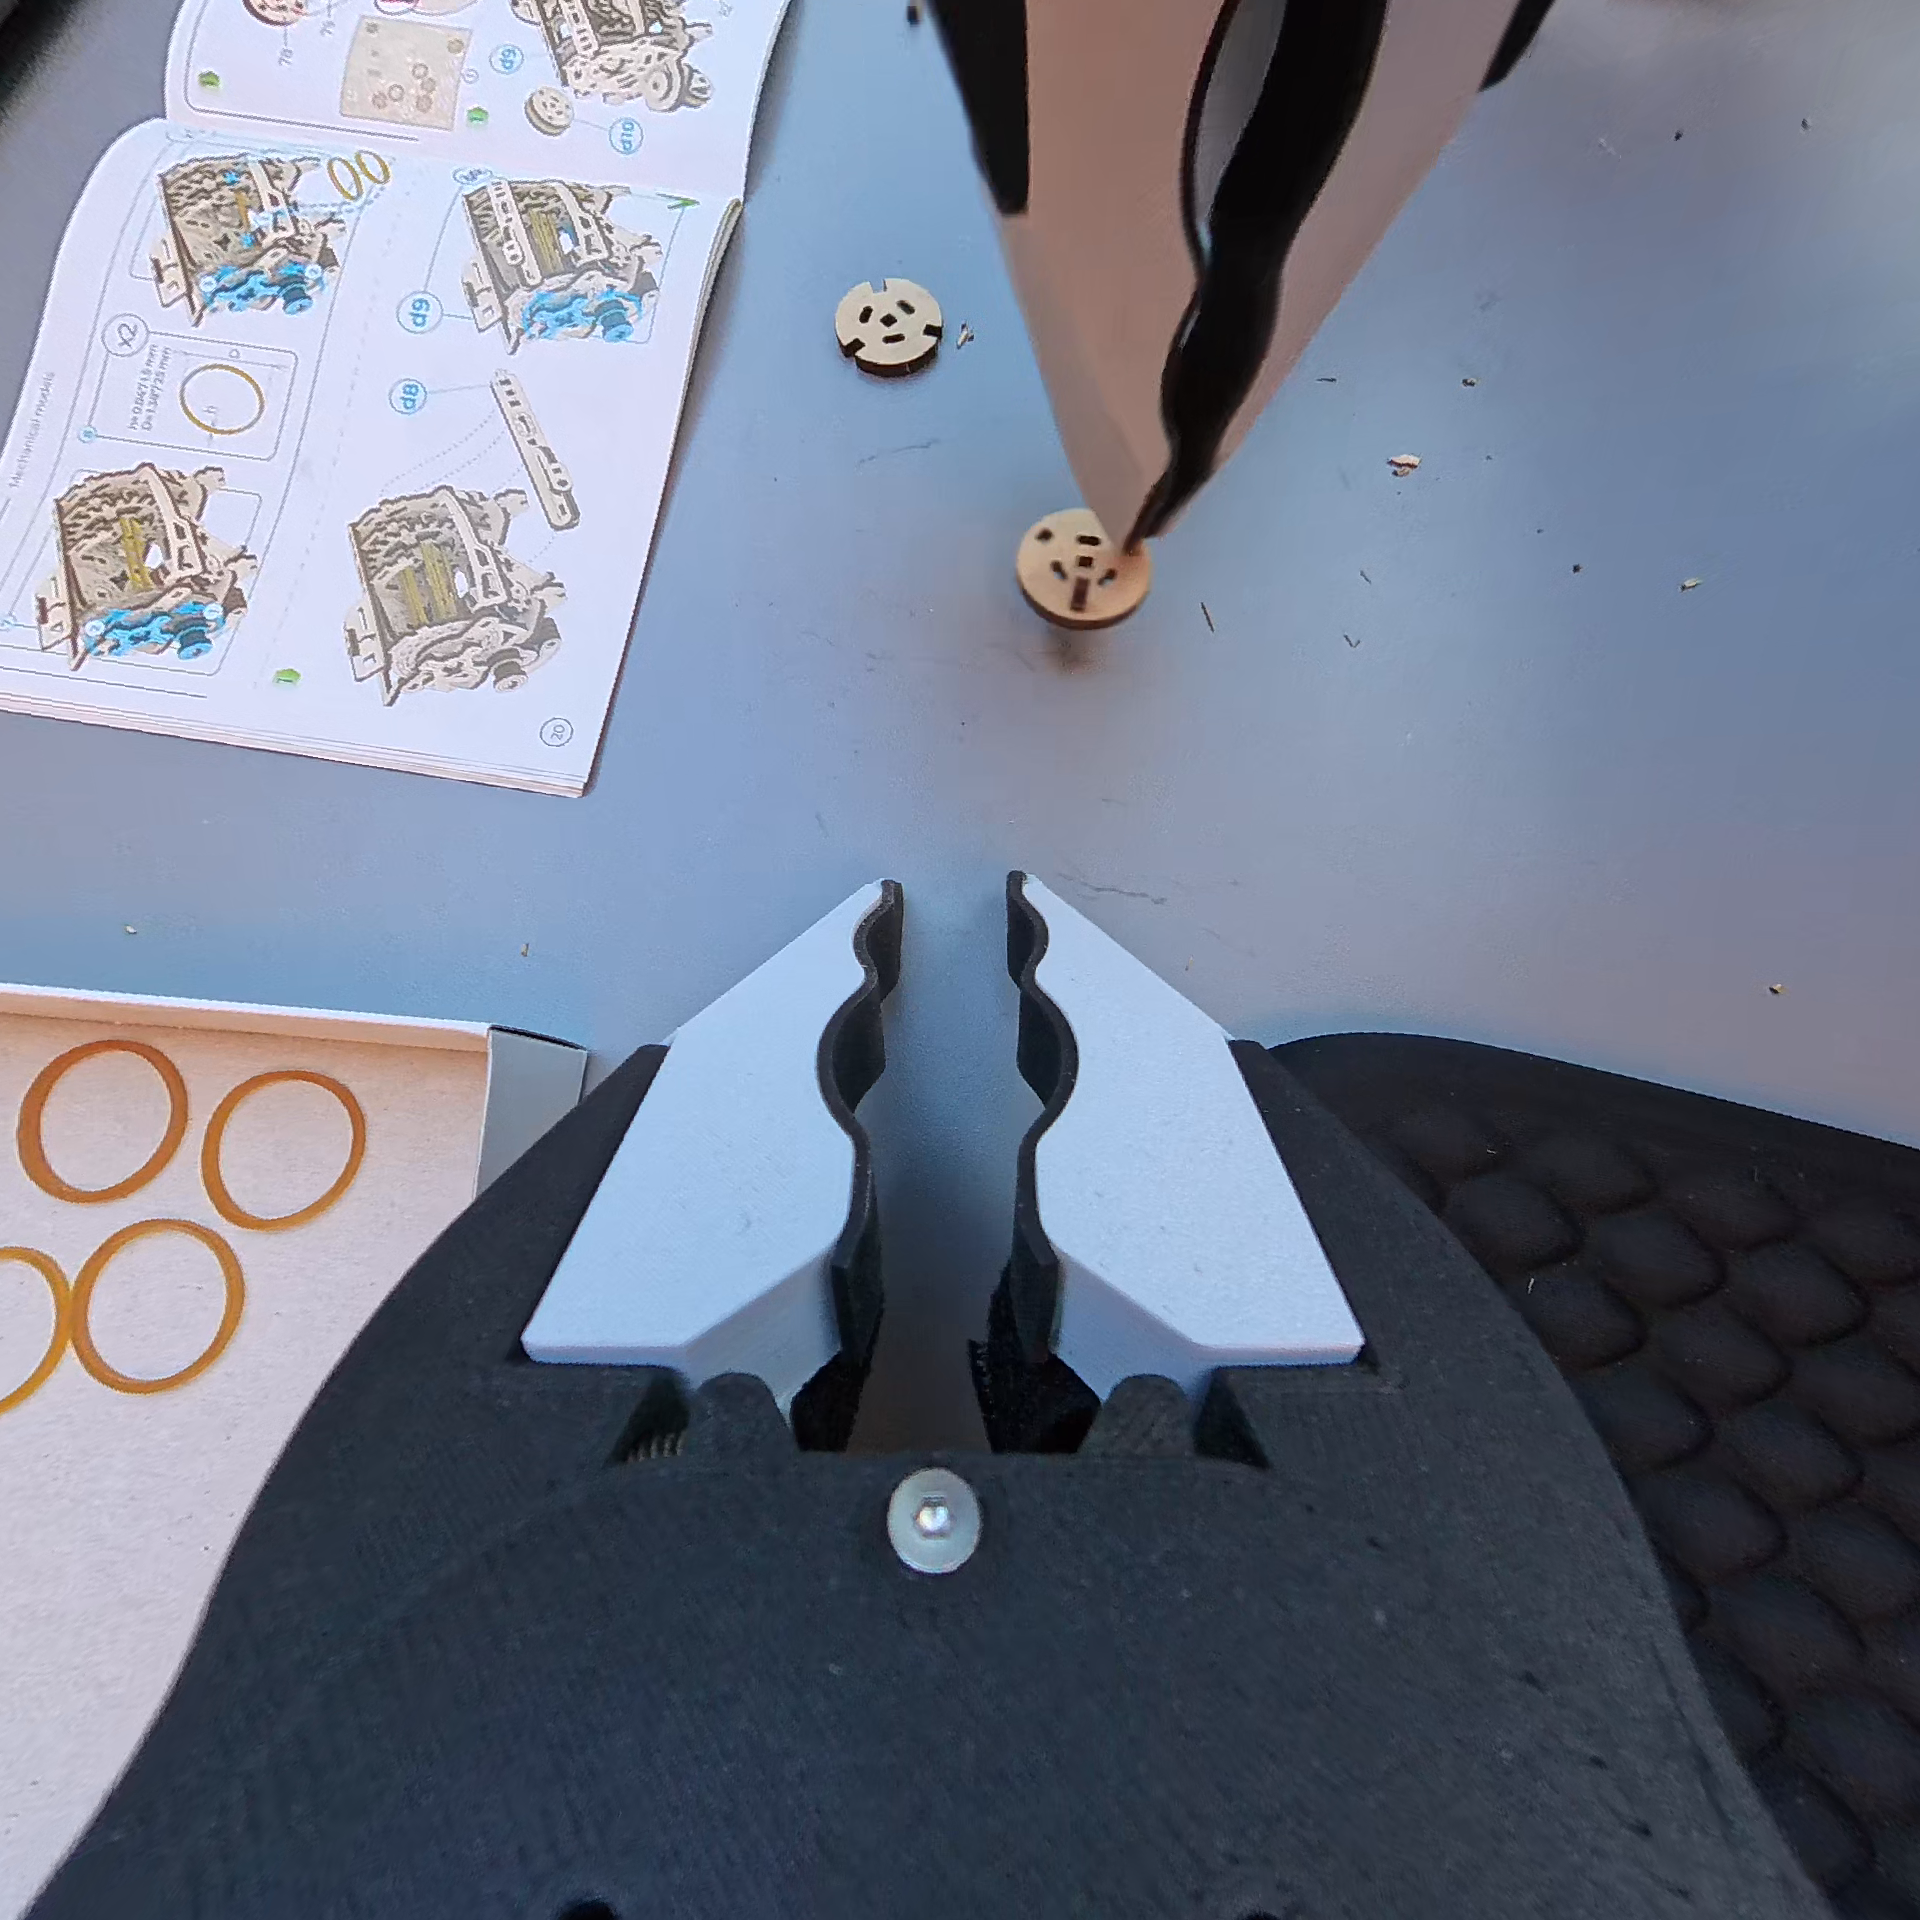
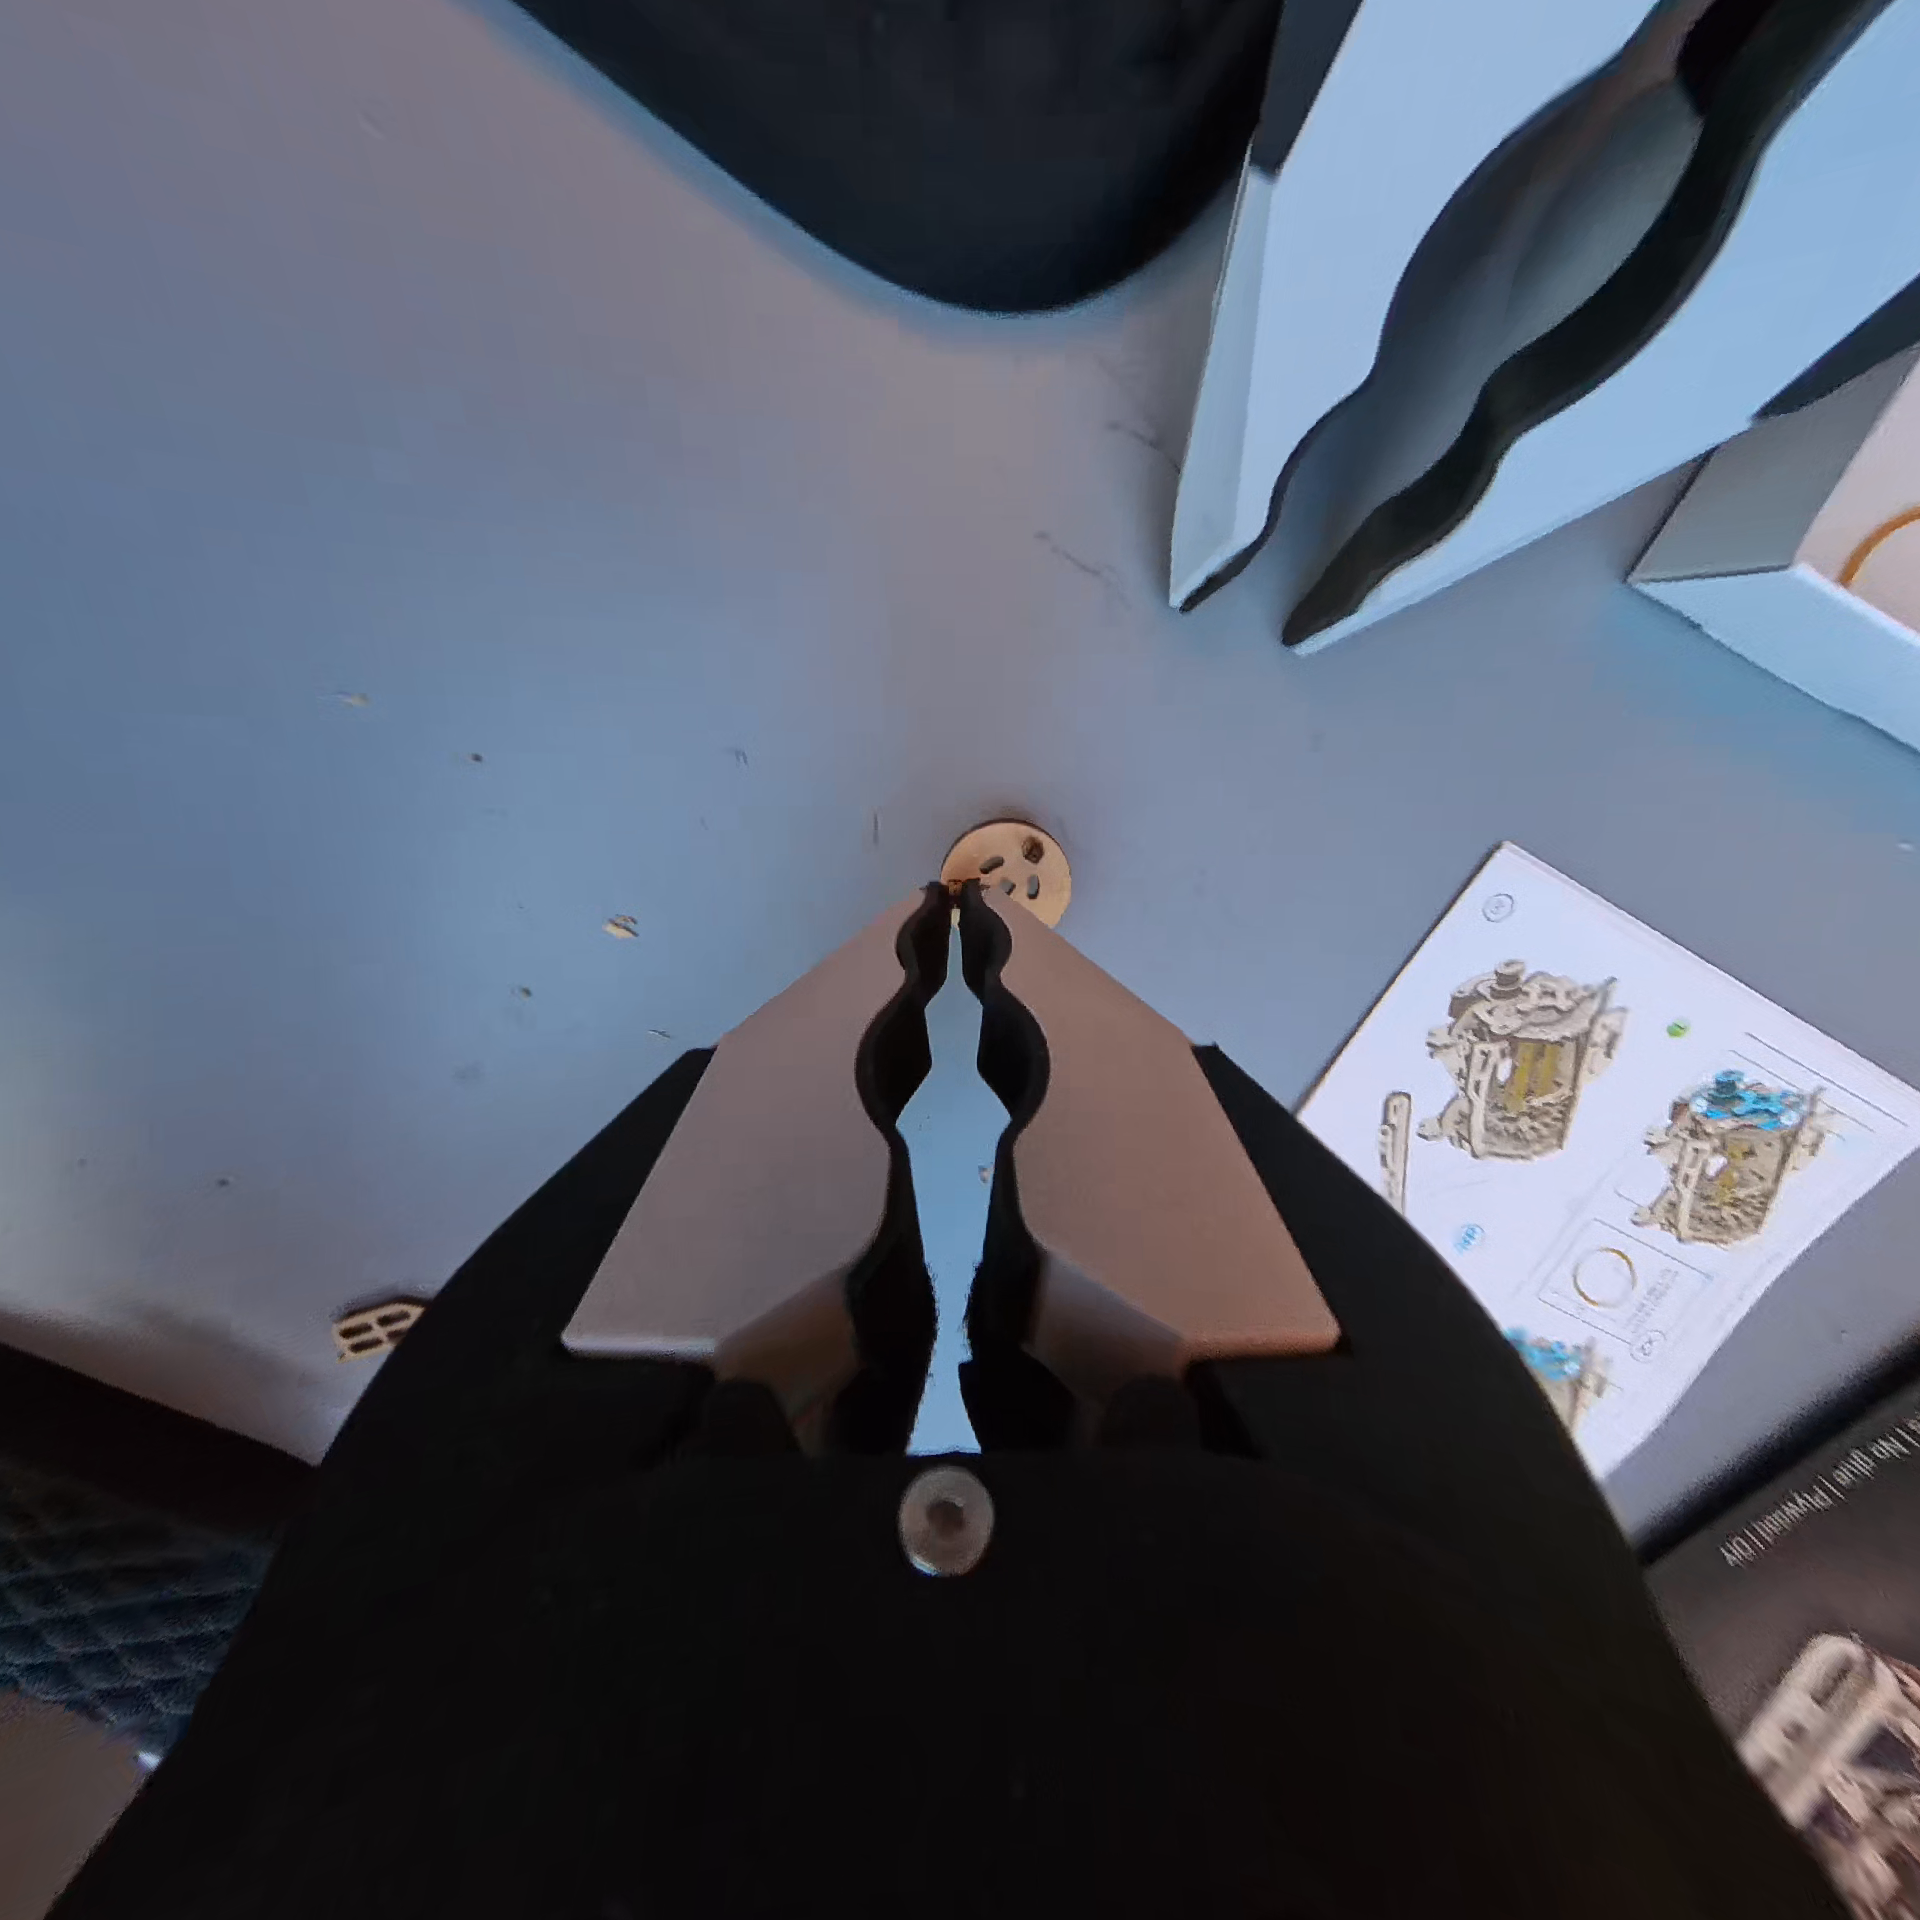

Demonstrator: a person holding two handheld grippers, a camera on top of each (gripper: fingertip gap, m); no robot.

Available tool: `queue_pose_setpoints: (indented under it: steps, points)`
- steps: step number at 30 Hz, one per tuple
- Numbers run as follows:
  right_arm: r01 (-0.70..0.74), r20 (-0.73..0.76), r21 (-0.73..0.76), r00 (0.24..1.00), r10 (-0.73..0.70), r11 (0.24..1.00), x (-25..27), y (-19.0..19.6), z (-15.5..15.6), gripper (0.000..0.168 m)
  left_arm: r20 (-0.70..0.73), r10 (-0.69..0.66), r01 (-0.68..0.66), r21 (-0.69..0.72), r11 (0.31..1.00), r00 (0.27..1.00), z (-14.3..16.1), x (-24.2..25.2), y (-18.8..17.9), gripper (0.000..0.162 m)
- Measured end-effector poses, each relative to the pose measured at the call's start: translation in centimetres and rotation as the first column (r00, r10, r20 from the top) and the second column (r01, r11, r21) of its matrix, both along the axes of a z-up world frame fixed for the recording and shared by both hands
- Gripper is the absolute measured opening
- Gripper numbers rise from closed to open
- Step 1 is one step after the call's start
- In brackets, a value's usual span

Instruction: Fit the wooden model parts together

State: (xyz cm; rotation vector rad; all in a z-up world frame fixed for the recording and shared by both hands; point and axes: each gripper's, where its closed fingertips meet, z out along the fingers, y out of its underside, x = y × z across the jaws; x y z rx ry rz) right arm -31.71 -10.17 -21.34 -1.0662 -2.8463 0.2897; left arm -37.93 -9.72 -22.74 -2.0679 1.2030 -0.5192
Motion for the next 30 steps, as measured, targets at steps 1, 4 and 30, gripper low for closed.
queue_pose_setpoints:
  steps: [1, 4, 30]
  points:
    - [0.010, 0.016, -0.024, 1.000, -0.009, 1.000, 0.1, -0.2, -0.3, 0.000, 0.000, 0.000, 0.000, 0.000, 1.000, 1.000, 0.0, 0.0, 0.0, 0.019]
    - [0.011, 0.029, 0.016, 1.000, -0.012, 1.000, 0.5, 0.5, -0.7, 0.002, 0.003, 0.001, -0.001, -0.004, 1.000, 1.000, 0.0, 0.0, 0.0, 0.019]
    - [0.520, -0.129, -0.169, 0.831, -0.541, 0.838, 0.0, 2.5, 0.5, 0.014, 0.005, 0.001, -0.001, -0.007, 1.000, 1.000, 0.0, 0.0, -0.1, 0.019]
